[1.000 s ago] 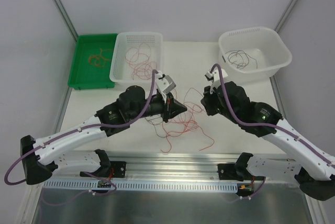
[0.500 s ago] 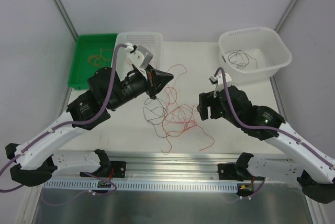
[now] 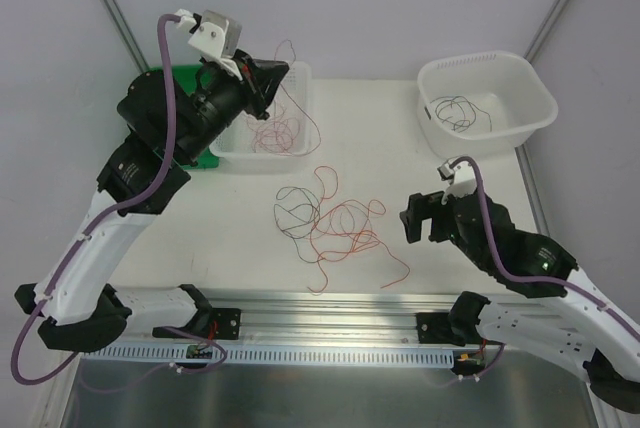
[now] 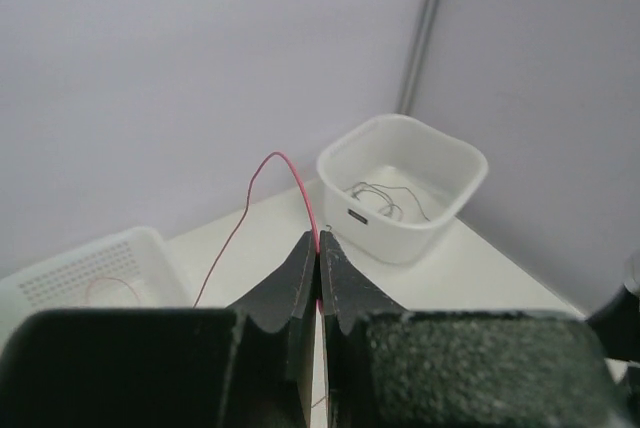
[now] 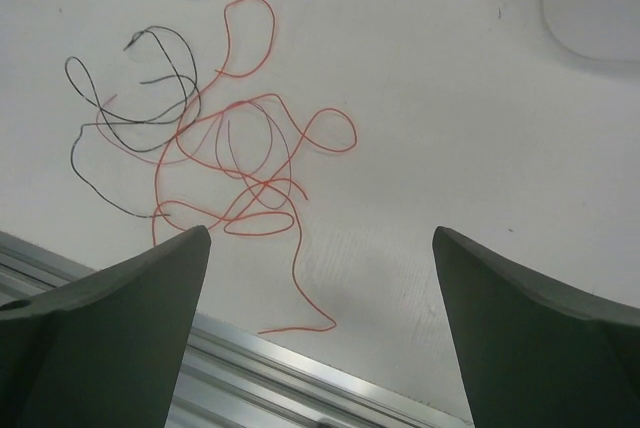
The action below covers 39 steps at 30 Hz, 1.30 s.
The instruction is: Untangle the cables
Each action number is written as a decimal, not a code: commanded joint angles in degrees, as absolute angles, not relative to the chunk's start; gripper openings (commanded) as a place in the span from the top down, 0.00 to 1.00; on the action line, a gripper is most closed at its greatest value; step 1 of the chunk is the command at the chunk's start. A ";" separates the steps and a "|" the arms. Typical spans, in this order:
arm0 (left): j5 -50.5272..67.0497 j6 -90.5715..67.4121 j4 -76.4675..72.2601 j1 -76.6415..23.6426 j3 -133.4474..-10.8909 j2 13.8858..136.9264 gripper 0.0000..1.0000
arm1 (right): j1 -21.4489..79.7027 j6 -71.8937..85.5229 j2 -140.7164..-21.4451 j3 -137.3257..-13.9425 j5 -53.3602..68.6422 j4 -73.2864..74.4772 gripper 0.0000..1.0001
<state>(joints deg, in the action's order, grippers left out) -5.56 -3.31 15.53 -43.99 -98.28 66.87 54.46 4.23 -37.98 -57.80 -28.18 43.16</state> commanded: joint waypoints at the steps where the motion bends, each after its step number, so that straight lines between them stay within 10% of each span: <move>1: -7.82 1.91 14.94 -40.62 -104.05 69.95 1.00 | 54.23 6.15 -38.06 -55.82 -29.53 44.12 0.01; 21: -0.44 0.18 14.15 -15.92 -122.51 97.90 1.00 | 54.23 7.56 -38.32 -49.66 -26.80 41.75 0.03; 34: 5.27 -5.18 10.90 -10.63 -112.69 112.67 1.00 | 54.32 6.59 -41.65 -48.34 -26.37 39.29 0.03; 39: 7.56 -10.53 10.37 -10.46 -103.46 112.24 0.80 | 54.32 7.12 -42.45 -48.69 -24.26 38.76 0.03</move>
